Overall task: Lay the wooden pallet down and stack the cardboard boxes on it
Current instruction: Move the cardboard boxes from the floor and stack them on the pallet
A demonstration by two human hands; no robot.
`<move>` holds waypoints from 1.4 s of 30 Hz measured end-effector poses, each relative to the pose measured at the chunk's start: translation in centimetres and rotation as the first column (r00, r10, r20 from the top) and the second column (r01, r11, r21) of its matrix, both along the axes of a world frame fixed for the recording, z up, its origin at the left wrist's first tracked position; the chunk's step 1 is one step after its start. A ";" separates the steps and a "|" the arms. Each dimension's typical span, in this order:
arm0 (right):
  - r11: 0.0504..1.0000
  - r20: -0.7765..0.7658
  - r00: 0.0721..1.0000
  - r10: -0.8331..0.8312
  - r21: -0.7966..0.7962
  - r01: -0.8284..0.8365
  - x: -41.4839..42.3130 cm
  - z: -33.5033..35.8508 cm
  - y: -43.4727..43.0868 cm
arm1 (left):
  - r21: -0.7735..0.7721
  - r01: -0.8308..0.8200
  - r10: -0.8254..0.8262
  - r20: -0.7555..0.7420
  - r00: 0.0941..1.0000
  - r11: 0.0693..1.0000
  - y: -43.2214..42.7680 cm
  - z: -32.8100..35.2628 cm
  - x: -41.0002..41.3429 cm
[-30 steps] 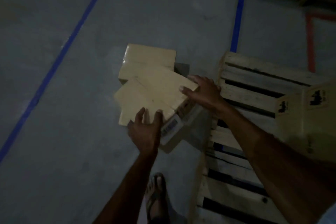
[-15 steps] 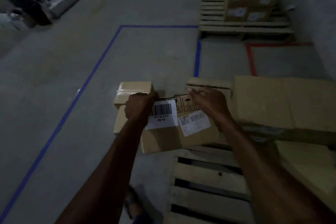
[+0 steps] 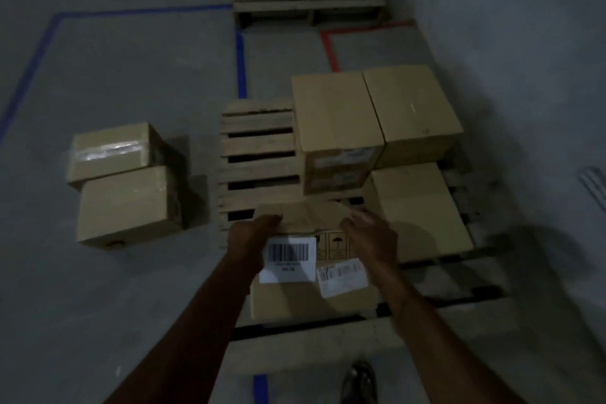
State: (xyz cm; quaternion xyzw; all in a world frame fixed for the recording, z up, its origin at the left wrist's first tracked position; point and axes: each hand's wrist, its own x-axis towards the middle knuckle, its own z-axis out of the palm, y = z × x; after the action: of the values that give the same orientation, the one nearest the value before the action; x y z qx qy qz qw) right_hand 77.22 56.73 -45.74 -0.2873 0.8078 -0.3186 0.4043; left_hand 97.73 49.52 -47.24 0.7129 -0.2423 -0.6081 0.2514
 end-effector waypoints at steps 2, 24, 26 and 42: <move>0.999 -0.018 0.999 -0.034 -0.021 0.033 -1.7 -3.5 1.2 | 0.006 0.021 -0.021 0.028 0.999 1.000 1.0 -3.9 -2.1; 0.712 -0.507 0.510 0.695 0.382 -0.589 -14.2 -26.0 3.8 | -0.389 0.314 -0.307 0.081 0.948 0.866 6.4 -26.5 -10.4; 0.612 -0.526 0.353 0.774 0.476 -0.632 -14.1 -27.0 4.0 | -0.371 0.474 -0.402 0.258 0.879 0.799 6.4 -26.9 -10.8; 0.429 -0.431 0.199 0.880 0.544 -0.722 -10.5 -27.5 4.4 | 0.043 0.997 -0.543 0.837 -0.070 -0.062 4.0 -27.3 -10.0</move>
State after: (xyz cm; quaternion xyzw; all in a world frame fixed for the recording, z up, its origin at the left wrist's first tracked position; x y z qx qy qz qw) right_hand 66.69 61.18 -73.28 -0.7112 0.6483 0.1597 0.2200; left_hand 87.73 53.52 -74.55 0.3896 -0.8943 -0.2014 -0.0885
